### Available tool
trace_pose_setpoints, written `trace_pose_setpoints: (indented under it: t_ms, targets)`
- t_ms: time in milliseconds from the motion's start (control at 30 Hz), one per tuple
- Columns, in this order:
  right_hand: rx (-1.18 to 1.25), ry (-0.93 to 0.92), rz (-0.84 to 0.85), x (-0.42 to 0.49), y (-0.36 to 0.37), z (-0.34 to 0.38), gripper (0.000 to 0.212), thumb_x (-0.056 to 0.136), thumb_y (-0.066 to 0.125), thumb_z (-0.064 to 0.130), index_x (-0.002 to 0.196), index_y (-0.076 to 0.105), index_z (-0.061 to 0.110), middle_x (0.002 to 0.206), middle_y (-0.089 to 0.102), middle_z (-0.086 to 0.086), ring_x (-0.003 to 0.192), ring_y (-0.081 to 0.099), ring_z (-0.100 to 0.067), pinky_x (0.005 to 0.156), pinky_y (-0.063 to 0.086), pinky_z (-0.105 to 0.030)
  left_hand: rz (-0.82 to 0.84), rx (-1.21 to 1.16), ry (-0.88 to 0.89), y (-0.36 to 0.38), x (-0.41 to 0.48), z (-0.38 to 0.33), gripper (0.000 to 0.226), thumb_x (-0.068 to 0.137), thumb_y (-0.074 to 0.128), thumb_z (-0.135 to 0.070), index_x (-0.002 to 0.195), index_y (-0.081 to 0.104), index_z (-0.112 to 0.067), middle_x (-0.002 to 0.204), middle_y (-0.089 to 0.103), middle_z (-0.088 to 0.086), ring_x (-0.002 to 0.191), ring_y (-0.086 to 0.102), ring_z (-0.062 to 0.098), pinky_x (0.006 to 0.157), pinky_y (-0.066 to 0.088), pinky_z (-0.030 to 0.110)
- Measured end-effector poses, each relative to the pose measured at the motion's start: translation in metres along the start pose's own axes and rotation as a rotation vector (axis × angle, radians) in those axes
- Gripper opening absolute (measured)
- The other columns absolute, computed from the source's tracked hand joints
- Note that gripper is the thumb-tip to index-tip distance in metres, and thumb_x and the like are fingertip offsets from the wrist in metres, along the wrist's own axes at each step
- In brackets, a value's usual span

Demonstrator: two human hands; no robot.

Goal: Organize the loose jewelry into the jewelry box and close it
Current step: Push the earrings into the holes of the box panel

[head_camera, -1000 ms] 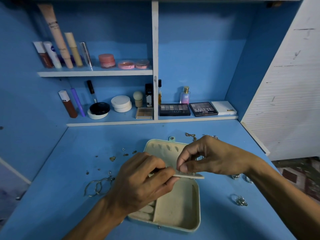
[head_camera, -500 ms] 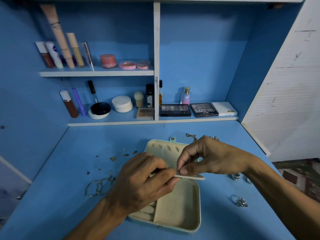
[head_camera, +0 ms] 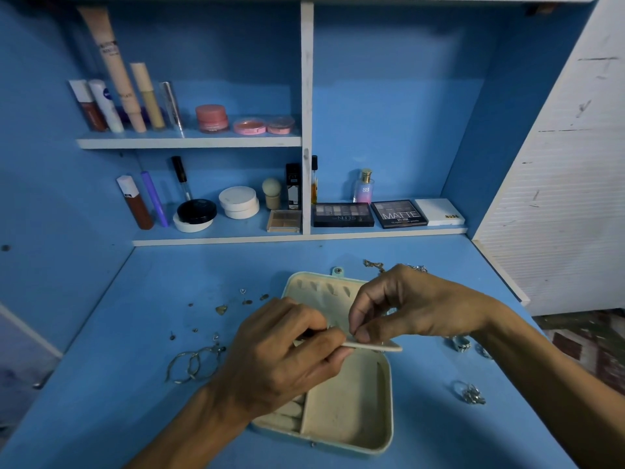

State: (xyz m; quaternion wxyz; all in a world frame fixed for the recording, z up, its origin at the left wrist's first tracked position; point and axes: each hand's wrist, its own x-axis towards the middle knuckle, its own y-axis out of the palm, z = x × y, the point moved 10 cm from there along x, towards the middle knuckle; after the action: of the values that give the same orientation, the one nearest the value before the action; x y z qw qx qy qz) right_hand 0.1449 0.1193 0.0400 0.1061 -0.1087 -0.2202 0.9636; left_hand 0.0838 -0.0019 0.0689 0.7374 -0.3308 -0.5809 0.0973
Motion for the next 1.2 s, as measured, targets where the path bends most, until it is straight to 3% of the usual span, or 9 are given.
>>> trace_pose_setpoints:
  t_ms: [67, 133, 267, 633, 867, 1100, 1200]
  targets:
    - [0.026, 0.018, 0.012, 0.0, 0.001, -0.003, 0.016, 0.086, 0.07, -0.006, 0.096, 0.075, 0.005, 0.09, 0.075, -0.011, 0.081, 0.065, -0.016, 0.082, 0.053, -0.039, 0.001, -0.008, -0.001, 0.001, -0.001, 0.0, 0.016, 0.089, 0.078, -0.029, 0.085, 0.072, -0.014, 0.075, 0.059, 0.001, 0.062, 0.051, 0.016, 0.055, 0.044, 0.033]
    - [0.08, 0.026, 0.022, 0.001, 0.002, -0.005, 0.019, 0.086, 0.069, -0.01, 0.095, 0.074, 0.006, 0.086, 0.074, -0.007, 0.079, 0.064, -0.013, 0.078, 0.052, -0.031, 0.004, -0.006, -0.001, 0.0, 0.0, 0.0, 0.017, 0.089, 0.078, -0.029, 0.083, 0.074, -0.014, 0.074, 0.06, 0.002, 0.062, 0.051, 0.016, 0.055, 0.044, 0.033]
    - [0.204, 0.03, 0.021, 0.002, 0.005, -0.007, 0.013, 0.085, 0.073, -0.003, 0.093, 0.072, 0.007, 0.083, 0.071, -0.002, 0.076, 0.062, -0.01, 0.076, 0.049, -0.022, 0.006, 0.005, -0.005, -0.001, 0.002, 0.0, 0.019, 0.088, 0.079, -0.029, 0.078, 0.076, -0.013, 0.073, 0.061, 0.002, 0.062, 0.052, 0.016, 0.055, 0.045, 0.032]
    - [0.296, 0.129, 0.115, 0.008, 0.013, -0.024, 0.013, 0.082, 0.075, -0.001, 0.09, 0.074, 0.01, 0.087, 0.07, -0.01, 0.078, 0.063, -0.012, 0.081, 0.049, -0.023, 0.015, -0.005, -0.002, -0.002, 0.003, -0.003, 0.017, 0.087, 0.08, -0.028, 0.079, 0.077, -0.013, 0.073, 0.06, 0.001, 0.062, 0.05, 0.016, 0.056, 0.043, 0.032]
    - [0.295, 0.149, 0.17, 0.01, 0.017, -0.021, 0.018, 0.085, 0.07, -0.008, 0.087, 0.074, 0.01, 0.081, 0.071, -0.003, 0.075, 0.064, -0.008, 0.077, 0.049, -0.019, 0.028, -0.006, 0.001, -0.002, 0.003, -0.003, 0.016, 0.088, 0.078, -0.028, 0.079, 0.076, -0.014, 0.073, 0.06, 0.001, 0.063, 0.05, 0.016, 0.056, 0.043, 0.031]
    - [0.319, 0.149, 0.171, 0.014, 0.018, -0.022, 0.013, 0.083, 0.07, -0.002, 0.087, 0.073, 0.011, 0.081, 0.07, -0.001, 0.076, 0.062, -0.009, 0.079, 0.048, -0.021, 0.027, -0.019, -0.003, -0.002, 0.003, -0.002, 0.016, 0.088, 0.078, -0.026, 0.079, 0.076, -0.013, 0.074, 0.06, 0.001, 0.061, 0.052, 0.017, 0.055, 0.045, 0.034]
    - [0.345, 0.161, 0.172, 0.015, 0.019, -0.026, 0.012, 0.081, 0.073, 0.002, 0.085, 0.074, 0.013, 0.082, 0.07, -0.002, 0.077, 0.061, -0.01, 0.081, 0.044, -0.028, 0.027, -0.016, -0.003, -0.002, 0.003, -0.002, 0.016, 0.088, 0.078, -0.026, 0.079, 0.076, -0.013, 0.074, 0.06, 0.001, 0.062, 0.052, 0.016, 0.055, 0.046, 0.033]
